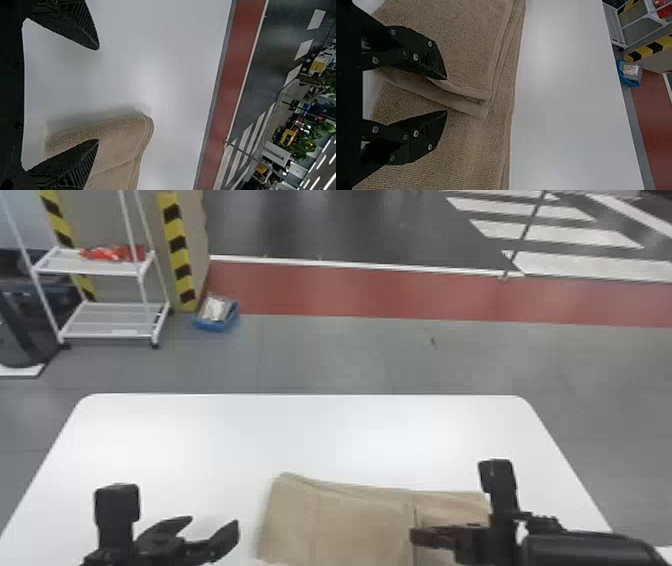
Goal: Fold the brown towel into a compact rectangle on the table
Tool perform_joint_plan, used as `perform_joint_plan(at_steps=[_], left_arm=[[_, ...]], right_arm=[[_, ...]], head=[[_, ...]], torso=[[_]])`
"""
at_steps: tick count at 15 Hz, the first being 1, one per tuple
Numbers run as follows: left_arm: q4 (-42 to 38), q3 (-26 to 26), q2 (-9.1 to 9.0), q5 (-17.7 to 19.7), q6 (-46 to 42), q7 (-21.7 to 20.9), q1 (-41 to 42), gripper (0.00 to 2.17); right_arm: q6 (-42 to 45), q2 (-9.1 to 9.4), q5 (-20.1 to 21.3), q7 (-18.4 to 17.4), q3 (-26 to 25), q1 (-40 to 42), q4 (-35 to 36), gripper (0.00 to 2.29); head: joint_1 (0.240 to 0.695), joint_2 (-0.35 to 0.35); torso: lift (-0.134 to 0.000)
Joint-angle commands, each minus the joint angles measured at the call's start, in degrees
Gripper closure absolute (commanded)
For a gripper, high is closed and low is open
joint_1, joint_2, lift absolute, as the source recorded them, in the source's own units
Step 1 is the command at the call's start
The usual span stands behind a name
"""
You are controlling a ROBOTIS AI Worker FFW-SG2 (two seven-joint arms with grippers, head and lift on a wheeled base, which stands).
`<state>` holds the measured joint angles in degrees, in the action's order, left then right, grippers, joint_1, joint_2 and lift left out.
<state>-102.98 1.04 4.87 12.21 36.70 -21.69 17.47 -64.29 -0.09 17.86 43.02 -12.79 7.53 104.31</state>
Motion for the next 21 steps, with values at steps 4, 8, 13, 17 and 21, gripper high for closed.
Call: perform_joint_plan(at_steps=[4, 8, 13, 17, 21], left_arm=[[0.06, 0.1, 0.14, 0.0, -0.18, -0.02, 0.11, 0.05], [0.94, 0.37, 0.14, 0.09, -0.88, -0.28, 0.11, 0.05], [1.38, 0.54, 0.14, 0.18, -0.88, -0.28, 0.11, 0.05], [1.65, 0.63, 0.14, 0.18, -1.05, -0.28, 0.11, 0.05], [1.56, 1.24, 0.14, 0.71, -1.05, -0.37, 0.11, 0.05]], right_arm=[[-0.18, 0.14, 1.3, -0.21, 0.66, -1.03, -1.48, 0.6], [1.22, 0.14, 2.01, -0.92, 1.28, -1.38, -3.15, 0.72], [3.68, 0.14, 1.39, -1.0, 1.19, -1.47, -3.68, 1.4], [4.21, 0.14, 0.25, -1.0, 0.66, -1.47, -3.68, 1.42], [5.27, 0.14, -6.25, -0.04, -1.36, -0.94, -0.42, 1.42]], head=[[0.695, -0.146], [0.695, -0.143], [0.695, -0.135], [0.695, -0.131], [0.695, -0.12]], torso=[[0.0], [0.0], [0.0], [0.0], [0.0]])
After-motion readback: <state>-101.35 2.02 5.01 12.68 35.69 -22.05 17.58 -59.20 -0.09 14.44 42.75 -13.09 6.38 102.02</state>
